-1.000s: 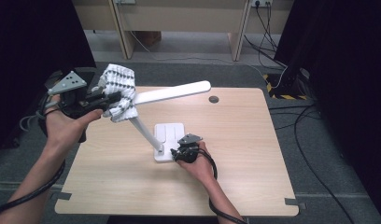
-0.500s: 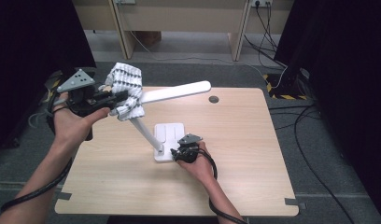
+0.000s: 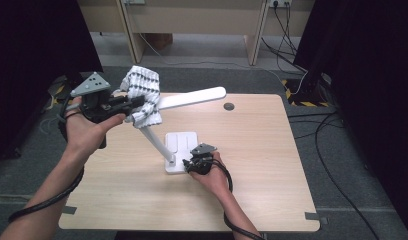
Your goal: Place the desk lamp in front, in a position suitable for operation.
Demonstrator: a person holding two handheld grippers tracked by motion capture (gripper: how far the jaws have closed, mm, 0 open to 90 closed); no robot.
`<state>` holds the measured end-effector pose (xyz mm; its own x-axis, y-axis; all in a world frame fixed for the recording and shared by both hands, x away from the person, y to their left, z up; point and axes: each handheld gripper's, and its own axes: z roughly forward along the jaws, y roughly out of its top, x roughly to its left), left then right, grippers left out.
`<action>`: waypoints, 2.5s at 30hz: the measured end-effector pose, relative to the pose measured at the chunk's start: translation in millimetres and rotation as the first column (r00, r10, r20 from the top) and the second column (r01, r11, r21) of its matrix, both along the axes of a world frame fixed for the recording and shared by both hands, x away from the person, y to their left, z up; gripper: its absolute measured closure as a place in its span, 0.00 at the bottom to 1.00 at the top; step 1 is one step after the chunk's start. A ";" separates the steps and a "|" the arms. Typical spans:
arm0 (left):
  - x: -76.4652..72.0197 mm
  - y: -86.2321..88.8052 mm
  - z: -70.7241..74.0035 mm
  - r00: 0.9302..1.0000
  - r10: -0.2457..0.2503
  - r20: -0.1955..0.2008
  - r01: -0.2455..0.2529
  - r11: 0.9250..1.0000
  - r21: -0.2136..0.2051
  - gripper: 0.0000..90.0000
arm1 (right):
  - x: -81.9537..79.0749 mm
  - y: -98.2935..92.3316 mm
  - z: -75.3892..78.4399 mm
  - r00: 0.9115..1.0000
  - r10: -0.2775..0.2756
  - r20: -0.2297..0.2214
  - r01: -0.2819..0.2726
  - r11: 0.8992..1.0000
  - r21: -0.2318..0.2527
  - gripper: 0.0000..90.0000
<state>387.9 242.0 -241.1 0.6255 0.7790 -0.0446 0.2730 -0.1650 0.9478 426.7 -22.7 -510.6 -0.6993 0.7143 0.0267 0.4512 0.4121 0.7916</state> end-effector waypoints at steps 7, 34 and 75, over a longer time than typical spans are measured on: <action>2.1 -7.4 1.3 1.000 -0.011 0.000 0.011 1.000 0.002 0.87 | 0.0 -0.1 -0.1 1.000 0.000 0.000 0.000 1.000 0.001 0.57; 7.6 -32.6 4.7 0.999 -0.043 0.007 0.043 0.999 0.011 0.87 | -0.3 -0.5 -0.7 1.000 0.000 0.006 0.000 1.000 0.003 0.57; 22.5 -83.9 13.1 0.994 -0.106 -0.006 0.106 0.994 0.006 0.87 | -0.3 -0.9 -1.1 1.000 0.003 0.010 -0.003 1.000 0.006 0.57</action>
